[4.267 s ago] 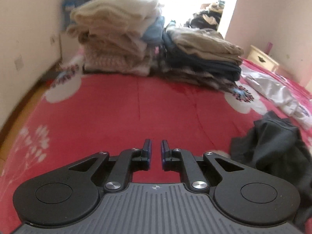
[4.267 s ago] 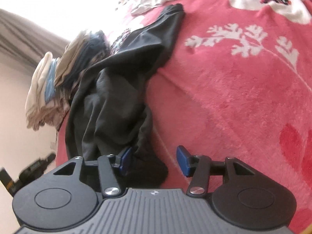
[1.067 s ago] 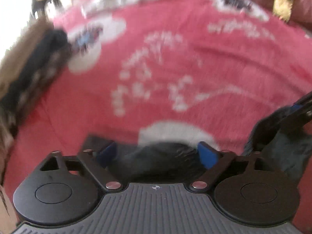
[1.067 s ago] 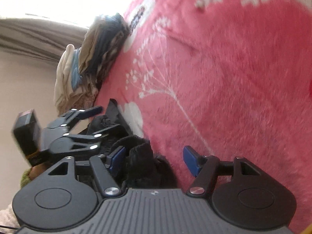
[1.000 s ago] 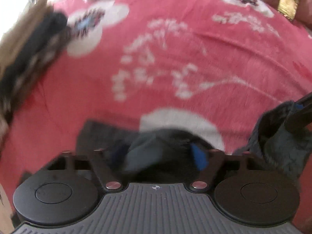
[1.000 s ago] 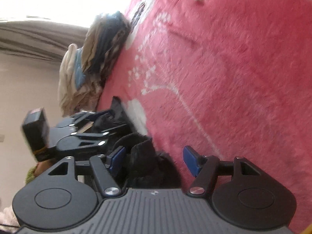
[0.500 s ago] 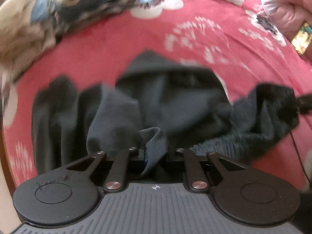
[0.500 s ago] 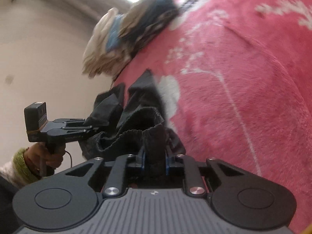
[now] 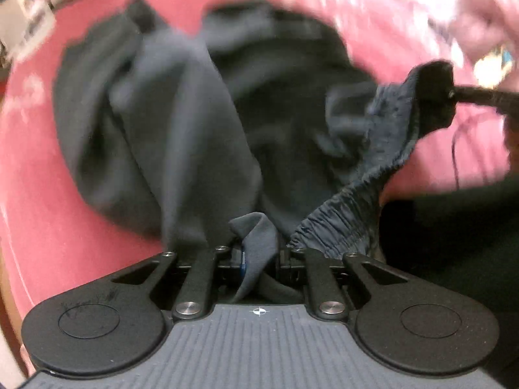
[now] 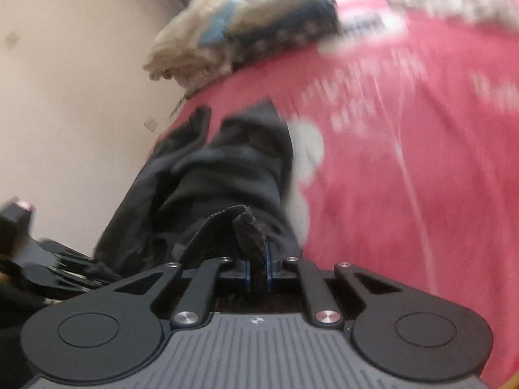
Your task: Fold clothes
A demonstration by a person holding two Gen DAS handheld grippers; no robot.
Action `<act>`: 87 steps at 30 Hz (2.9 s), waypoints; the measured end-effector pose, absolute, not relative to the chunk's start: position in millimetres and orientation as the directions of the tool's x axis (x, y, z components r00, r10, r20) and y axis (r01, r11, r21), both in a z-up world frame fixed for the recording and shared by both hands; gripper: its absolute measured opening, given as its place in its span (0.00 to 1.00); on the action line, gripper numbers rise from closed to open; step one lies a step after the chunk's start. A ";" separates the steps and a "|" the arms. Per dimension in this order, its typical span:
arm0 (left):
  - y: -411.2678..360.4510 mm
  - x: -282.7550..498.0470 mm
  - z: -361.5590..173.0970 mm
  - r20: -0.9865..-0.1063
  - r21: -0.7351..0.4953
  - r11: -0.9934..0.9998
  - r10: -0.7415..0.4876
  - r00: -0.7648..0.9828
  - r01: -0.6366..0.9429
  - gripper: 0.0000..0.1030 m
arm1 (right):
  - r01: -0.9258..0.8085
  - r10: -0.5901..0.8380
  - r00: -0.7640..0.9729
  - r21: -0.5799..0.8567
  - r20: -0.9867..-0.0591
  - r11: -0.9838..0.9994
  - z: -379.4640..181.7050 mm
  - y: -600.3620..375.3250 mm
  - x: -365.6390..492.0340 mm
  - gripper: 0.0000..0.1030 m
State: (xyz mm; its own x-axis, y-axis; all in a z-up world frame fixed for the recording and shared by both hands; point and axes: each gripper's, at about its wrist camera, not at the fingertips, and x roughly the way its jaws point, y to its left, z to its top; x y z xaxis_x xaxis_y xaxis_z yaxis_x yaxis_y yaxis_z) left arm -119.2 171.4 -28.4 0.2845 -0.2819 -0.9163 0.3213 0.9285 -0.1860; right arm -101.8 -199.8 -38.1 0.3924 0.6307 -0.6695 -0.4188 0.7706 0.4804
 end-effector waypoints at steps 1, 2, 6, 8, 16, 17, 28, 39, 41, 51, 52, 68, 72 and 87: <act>179.6 -105.9 -13.9 -0.894 -0.208 0.931 -0.305 0.328 0.299 0.12 | -0.459 0.626 0.425 0.441 -0.653 0.771 -25.4 -193.7 -92.9 0.09; 189.0 -91.9 2.1 -0.869 -0.227 0.935 -0.321 0.376 0.273 0.11 | -0.488 0.627 0.448 0.413 -0.637 0.769 -14.3 -188.6 -82.6 0.09; 239.9 -36.2 99.5 -0.672 -0.311 0.933 -0.351 0.652 0.181 0.11 | -0.580 0.658 0.548 0.333 -0.516 0.744 54.4 -157.1 -6.1 0.09; 261.6 -22.2 154.6 -0.543 -0.326 0.932 -0.321 0.776 0.157 0.11 | -0.613 0.682 0.588 0.311 -0.434 0.726 98.2 -138.3 34.6 0.09; 278.9 -26.2 308.6 -0.137 -0.271 0.949 -0.201 0.970 0.158 0.11 | -0.722 0.755 0.655 0.276 -0.021 0.634 268.2 -114.4 97.0 0.09; 275.5 -26.7 315.4 -0.120 -0.258 0.953 -0.192 0.974 0.157 0.11 | -0.731 0.757 0.654 0.271 0.013 0.627 280.6 -116.5 98.3 0.09; 259.7 -22.6 312.3 -0.082 -0.254 0.954 -0.185 0.979 0.160 0.11 | -0.715 0.722 0.689 0.223 0.061 0.663 299.3 -148.6 82.8 0.09; 260.4 -53.0 326.0 -0.067 -0.251 0.953 -0.193 0.979 0.170 0.11 | -0.698 0.696 0.714 0.140 0.077 0.702 314.0 -148.9 36.9 0.09; 258.5 -56.7 329.4 -0.060 -0.253 0.951 -0.196 0.979 0.176 0.11 | -0.698 0.693 0.715 0.134 0.086 0.704 317.0 -153.0 27.6 0.09; 243.6 -96.3 342.9 -0.020 -0.305 0.913 -0.292 0.956 0.272 0.11 | -0.694 0.698 0.715 0.145 0.029 0.705 320.4 -131.5 33.7 0.09; 246.6 -103.7 345.7 -0.013 -0.308 0.912 -0.290 0.957 0.272 0.11 | -0.711 0.720 0.694 0.180 0.026 0.680 321.7 -121.8 41.1 0.09; 157.4 -99.5 301.7 -0.066 -0.337 0.697 -0.688 0.723 0.633 0.11 | -0.859 0.887 0.449 0.322 0.104 0.398 294.5 -138.6 91.0 0.09; 108.0 -39.9 225.3 -0.221 -0.480 0.603 -0.786 0.577 0.638 0.11 | -0.823 0.871 0.488 0.299 -0.062 0.482 234.2 -175.9 110.0 0.09; -26.9 68.1 -4.1 -0.619 -0.542 0.584 -0.764 0.182 0.604 0.37 | -0.287 0.372 0.587 0.245 -0.719 0.926 -65.6 -268.6 171.8 0.34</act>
